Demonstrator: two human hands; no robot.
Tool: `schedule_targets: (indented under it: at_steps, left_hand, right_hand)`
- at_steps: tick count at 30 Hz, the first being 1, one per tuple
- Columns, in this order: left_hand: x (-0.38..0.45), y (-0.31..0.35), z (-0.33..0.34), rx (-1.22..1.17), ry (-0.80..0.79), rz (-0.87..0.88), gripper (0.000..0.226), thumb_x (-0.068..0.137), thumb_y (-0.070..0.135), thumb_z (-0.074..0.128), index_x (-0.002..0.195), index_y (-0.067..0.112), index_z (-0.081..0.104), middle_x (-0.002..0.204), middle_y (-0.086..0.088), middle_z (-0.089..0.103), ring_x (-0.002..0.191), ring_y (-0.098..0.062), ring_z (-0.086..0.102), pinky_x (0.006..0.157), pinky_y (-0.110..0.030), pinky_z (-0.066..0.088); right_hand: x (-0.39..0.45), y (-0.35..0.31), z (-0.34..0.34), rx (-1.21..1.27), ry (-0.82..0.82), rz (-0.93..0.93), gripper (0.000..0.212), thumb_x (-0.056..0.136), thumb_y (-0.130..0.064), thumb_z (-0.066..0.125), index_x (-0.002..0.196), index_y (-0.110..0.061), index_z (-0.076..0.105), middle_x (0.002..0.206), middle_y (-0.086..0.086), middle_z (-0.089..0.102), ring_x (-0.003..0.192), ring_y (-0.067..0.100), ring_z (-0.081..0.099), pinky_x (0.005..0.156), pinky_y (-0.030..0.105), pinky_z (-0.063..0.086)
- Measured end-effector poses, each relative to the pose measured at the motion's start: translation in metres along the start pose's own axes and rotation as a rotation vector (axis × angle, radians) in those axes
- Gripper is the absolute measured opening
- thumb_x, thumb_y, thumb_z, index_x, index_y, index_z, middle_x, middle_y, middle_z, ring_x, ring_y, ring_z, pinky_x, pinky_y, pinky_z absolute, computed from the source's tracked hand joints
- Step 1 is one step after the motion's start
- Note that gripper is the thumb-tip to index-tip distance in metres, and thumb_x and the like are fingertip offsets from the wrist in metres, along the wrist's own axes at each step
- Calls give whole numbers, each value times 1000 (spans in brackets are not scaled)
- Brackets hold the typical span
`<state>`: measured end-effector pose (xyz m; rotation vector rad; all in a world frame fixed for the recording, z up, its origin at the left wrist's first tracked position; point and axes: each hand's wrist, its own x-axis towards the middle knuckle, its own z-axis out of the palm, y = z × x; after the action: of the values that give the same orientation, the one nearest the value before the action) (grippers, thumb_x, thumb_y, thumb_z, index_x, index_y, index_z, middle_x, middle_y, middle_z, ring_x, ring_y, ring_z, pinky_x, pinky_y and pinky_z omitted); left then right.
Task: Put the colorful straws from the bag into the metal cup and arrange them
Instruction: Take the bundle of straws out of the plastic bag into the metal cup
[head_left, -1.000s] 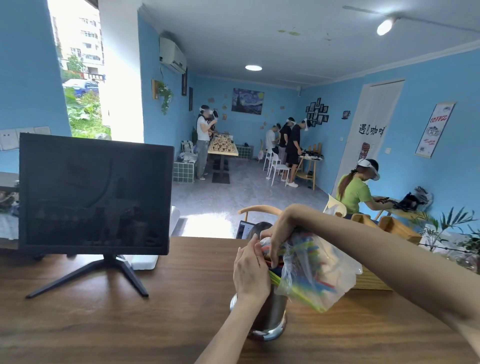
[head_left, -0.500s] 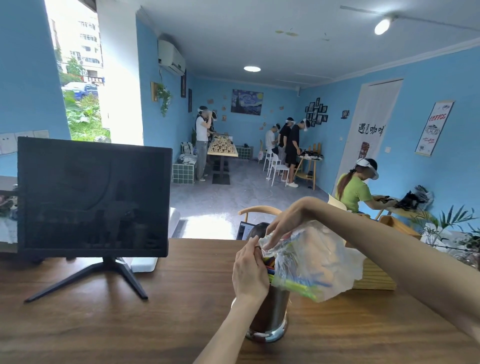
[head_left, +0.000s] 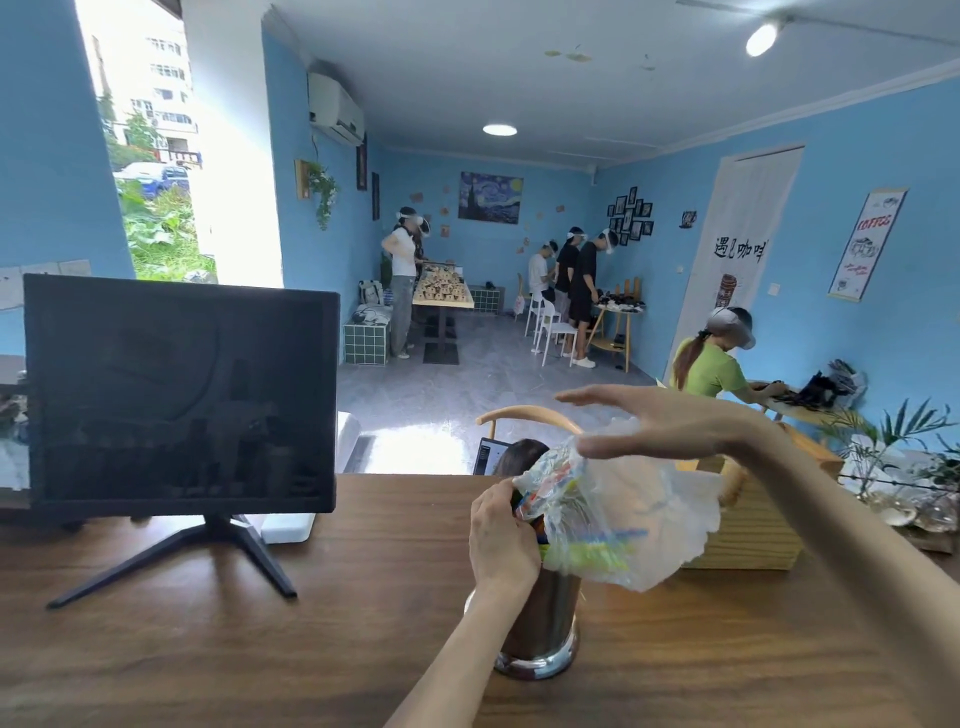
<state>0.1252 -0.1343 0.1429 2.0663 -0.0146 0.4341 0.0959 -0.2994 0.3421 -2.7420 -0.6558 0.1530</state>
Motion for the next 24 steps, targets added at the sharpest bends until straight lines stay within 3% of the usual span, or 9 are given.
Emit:
schedule_targets:
  at_steps: [2,6,8,10,11,15,17,21,24]
  left_hand:
    - [0,0,1,0,-5,8,46,89,-9,42,116,19,67,112,4,66,118,-21,53,87,-26,42]
    - [-1,2,0,-91,14,-41,54,94,-6,42,136,22,61,127,-2,68,125,-24,56,100,-35,45]
    - [0,3,-3,-217,34,-83,49,100,1,39,139,25,58,128,1,69,124,-23,59,100,-35,46]
    - [1,5,-7,-318,52,-100,41,108,14,35,139,29,56,131,6,67,126,-19,58,100,-32,43]
    - [2,5,-9,-332,49,-77,39,109,19,35,142,30,54,135,8,64,128,-17,56,101,-30,40]
    - [5,0,-12,-265,-60,74,42,111,27,35,151,36,44,149,12,53,136,-11,49,102,-24,35]
    - [6,-5,-11,-211,-92,100,44,111,30,35,154,35,41,152,10,51,138,-12,48,103,-25,35]
    - [1,-14,-13,-148,-51,144,43,111,33,36,153,36,43,148,14,55,134,-8,51,102,-24,38]
    - [-2,-20,-16,-130,14,160,43,108,31,48,150,34,47,141,13,61,127,-10,57,94,-21,40]
  right_hand:
    - [-30,8,8,60,79,-22,92,68,-91,62,147,-70,19,147,-52,21,136,-21,28,114,30,25]
    - [-48,24,53,-43,270,-24,118,55,-90,74,148,-71,3,138,-60,5,135,-14,19,117,37,11]
    - [-39,30,74,-33,369,-35,106,62,-78,79,148,-66,20,139,-53,23,134,-10,30,114,27,21]
    - [-26,37,88,59,444,-1,75,73,-63,80,141,-51,49,133,-37,50,128,-1,51,100,11,34]
    - [-20,41,93,111,464,28,62,78,-58,79,135,-43,60,127,-30,60,121,1,58,95,11,40]
    - [2,49,117,270,525,61,29,92,-47,71,114,-29,75,102,-13,76,93,5,69,85,42,54]
    - [11,46,131,321,543,62,31,97,-49,62,105,-22,74,93,-4,75,87,13,69,79,47,53]
    - [25,31,155,523,582,-2,36,102,-58,46,106,-29,67,102,-5,72,94,7,67,82,36,51]
    - [38,20,172,552,609,-86,51,103,-61,37,100,-18,63,95,2,67,89,21,63,84,46,50]
